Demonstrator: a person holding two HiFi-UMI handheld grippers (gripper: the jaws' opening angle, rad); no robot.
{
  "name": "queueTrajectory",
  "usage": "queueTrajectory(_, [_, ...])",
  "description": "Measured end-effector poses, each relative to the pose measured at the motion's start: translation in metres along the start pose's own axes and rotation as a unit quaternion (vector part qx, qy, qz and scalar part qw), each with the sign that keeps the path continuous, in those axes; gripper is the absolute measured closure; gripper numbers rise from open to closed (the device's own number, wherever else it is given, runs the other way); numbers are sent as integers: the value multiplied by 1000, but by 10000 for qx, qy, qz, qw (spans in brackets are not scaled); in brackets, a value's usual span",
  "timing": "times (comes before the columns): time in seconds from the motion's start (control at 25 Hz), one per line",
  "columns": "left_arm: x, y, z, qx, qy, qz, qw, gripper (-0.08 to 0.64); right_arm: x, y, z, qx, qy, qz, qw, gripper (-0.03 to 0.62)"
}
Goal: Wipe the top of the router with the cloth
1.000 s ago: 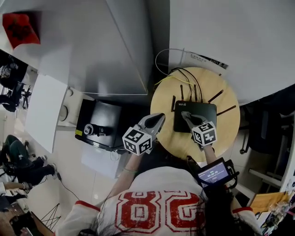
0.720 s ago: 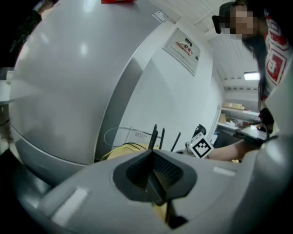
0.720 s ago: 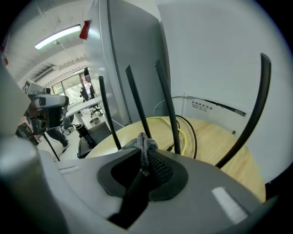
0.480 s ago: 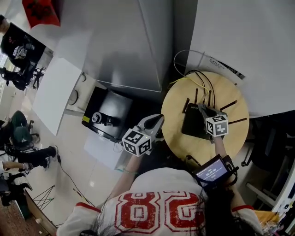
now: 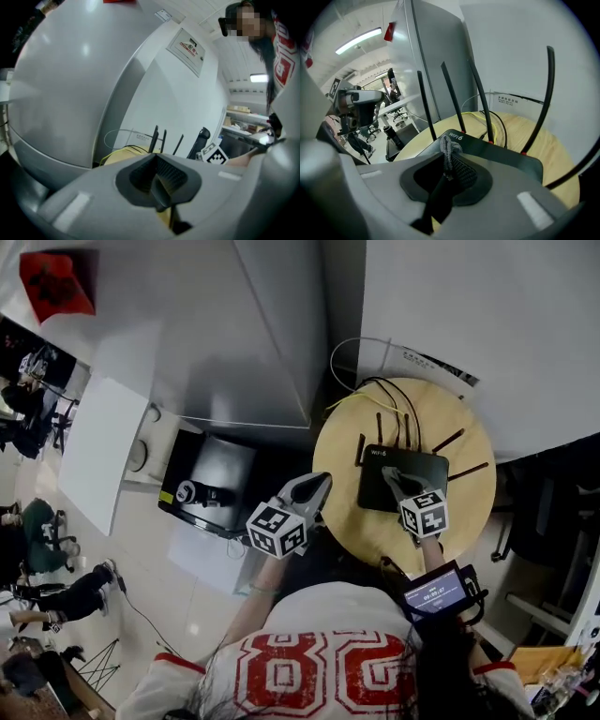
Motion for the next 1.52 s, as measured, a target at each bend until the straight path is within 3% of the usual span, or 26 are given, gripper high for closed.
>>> queueTrajectory(0.52, [39, -10, -37, -383, -836, -148, 9957, 560, -51, -48, 28, 52, 136, -417, 9990, 549])
queueTrajectory(0.72, [47, -12, -42, -416, -955, -176, 9944, 560, -53, -53, 33, 75, 104, -524, 9985, 549])
queueTrajectory(0.96, [44, -9, -39, -382, -810, -168, 9958, 560, -22, -37, 35, 171, -76, -435, 9989, 549])
queueTrajectory(1.28, [25, -7, -22, -273, -327, -103, 9990, 560, 50, 3, 23, 20, -347, 34, 9994, 549])
queueTrajectory(1.52, [9, -4, -6, -160, 52, -45, 9998, 560, 79, 22, 13, 34, -519, 39, 9986, 549])
Point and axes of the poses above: the fingertips, and each gripper's own axes: z backward along the fingers, x to its right, y out of its top, the point moved 4 cm from there along z, backward along the fingers, and after that the axes turned 5 degrees about y, right-handed, at the moved point
